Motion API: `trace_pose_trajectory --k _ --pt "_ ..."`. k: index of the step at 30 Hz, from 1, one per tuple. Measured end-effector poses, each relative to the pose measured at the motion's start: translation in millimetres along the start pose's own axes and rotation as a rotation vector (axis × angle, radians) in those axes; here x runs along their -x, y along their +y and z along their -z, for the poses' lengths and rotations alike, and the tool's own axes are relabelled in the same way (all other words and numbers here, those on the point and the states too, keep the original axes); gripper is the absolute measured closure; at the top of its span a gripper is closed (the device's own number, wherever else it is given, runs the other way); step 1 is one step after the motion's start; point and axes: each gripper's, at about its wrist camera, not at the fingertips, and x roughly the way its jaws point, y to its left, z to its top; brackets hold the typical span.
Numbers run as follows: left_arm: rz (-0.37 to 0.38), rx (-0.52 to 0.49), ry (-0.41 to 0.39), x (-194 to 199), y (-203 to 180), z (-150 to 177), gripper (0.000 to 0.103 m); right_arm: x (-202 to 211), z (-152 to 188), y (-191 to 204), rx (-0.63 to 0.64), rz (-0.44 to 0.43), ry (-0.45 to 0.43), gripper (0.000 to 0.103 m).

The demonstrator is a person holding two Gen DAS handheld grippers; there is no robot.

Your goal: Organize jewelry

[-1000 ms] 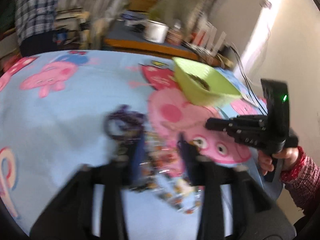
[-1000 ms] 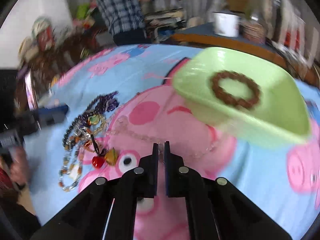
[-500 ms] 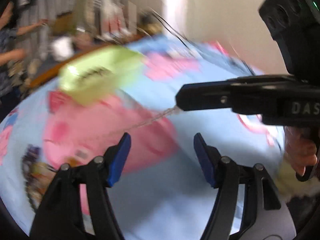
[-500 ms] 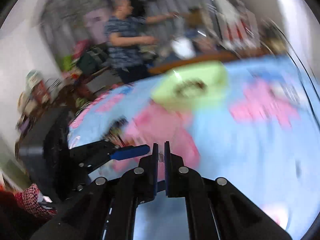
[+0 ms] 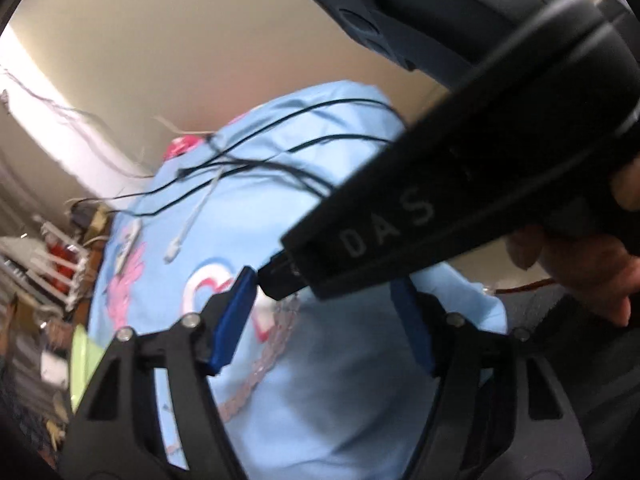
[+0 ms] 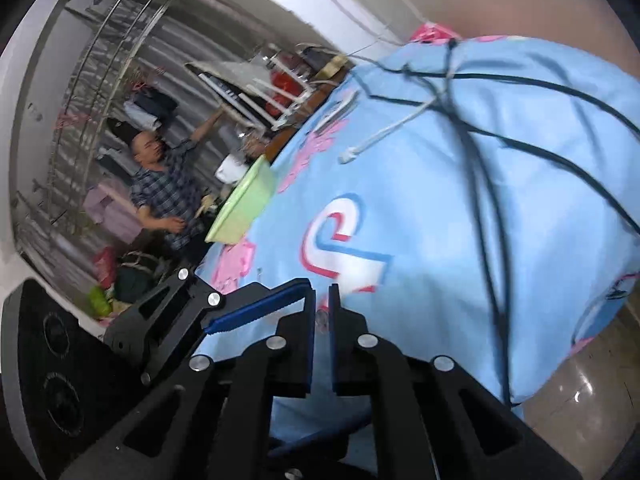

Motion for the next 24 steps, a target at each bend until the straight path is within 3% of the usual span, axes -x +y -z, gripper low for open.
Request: trace_pose_trajectory --k 9,16,21,24 --pt "0.156 -0.064 -0.017 -11.3 -5.2 -3.5 0.037 -2.1 7.5 -27.5 -0.099 0.064 0.005 0.103" --pt "0.257 -0.085 0.004 -27.1 -6.8 -6.1 0.037 7.1 16.6 -33.8 -0.089 0.145 0.036 0.103" --pt "0.304 -0.076 0.058 -50.1 -16.7 3.0 0.037 7.2 23.4 -37.9 -0.073 0.196 0.053 0.103" --pt "0.308 -0.082 0.061 -53.5 -23.6 5.2 0.037 9.1 25.6 -39.1 -0.074 0.214 0.05 0.095"
